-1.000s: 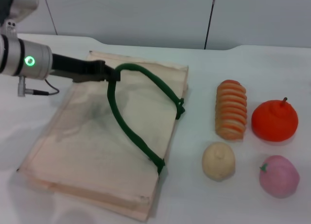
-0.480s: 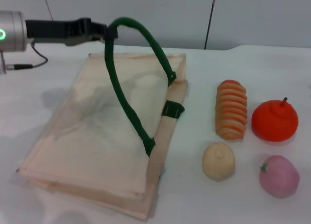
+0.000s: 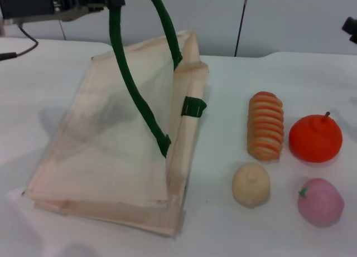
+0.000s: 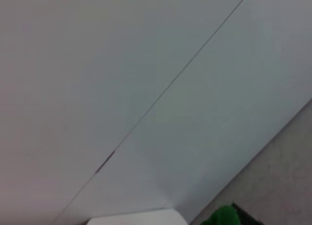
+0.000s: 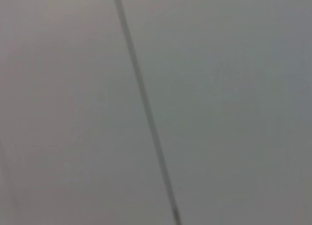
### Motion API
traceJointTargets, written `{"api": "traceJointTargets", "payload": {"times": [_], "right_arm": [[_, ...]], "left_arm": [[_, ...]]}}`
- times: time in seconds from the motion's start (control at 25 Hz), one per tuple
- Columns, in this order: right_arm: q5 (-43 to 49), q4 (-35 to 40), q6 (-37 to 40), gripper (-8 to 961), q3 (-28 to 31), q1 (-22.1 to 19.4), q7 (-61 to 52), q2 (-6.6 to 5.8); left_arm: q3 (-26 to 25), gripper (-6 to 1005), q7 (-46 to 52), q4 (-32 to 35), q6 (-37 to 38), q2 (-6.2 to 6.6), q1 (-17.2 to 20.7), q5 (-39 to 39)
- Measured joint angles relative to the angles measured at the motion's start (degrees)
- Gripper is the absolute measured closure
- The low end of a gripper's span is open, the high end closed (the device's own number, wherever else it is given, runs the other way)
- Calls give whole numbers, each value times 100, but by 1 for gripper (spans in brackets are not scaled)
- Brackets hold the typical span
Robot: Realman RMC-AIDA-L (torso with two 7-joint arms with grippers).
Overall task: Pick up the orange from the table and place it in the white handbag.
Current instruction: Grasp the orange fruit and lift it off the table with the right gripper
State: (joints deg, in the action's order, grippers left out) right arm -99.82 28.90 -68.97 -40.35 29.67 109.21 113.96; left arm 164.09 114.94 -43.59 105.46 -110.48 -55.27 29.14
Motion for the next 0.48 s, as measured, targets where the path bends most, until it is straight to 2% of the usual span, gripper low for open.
{"api": "traceJointTargets", "payload": {"times": [0.24,0.48], "right_arm": [[815,259,-843,177,1,1,-535,-213],[1834,674,-1460,177,-1,46,-908,-246]], "left_arm": [[0,879,29,-105,179,6,25,175],[0,879,46,-106,356,65,26,339]]}}
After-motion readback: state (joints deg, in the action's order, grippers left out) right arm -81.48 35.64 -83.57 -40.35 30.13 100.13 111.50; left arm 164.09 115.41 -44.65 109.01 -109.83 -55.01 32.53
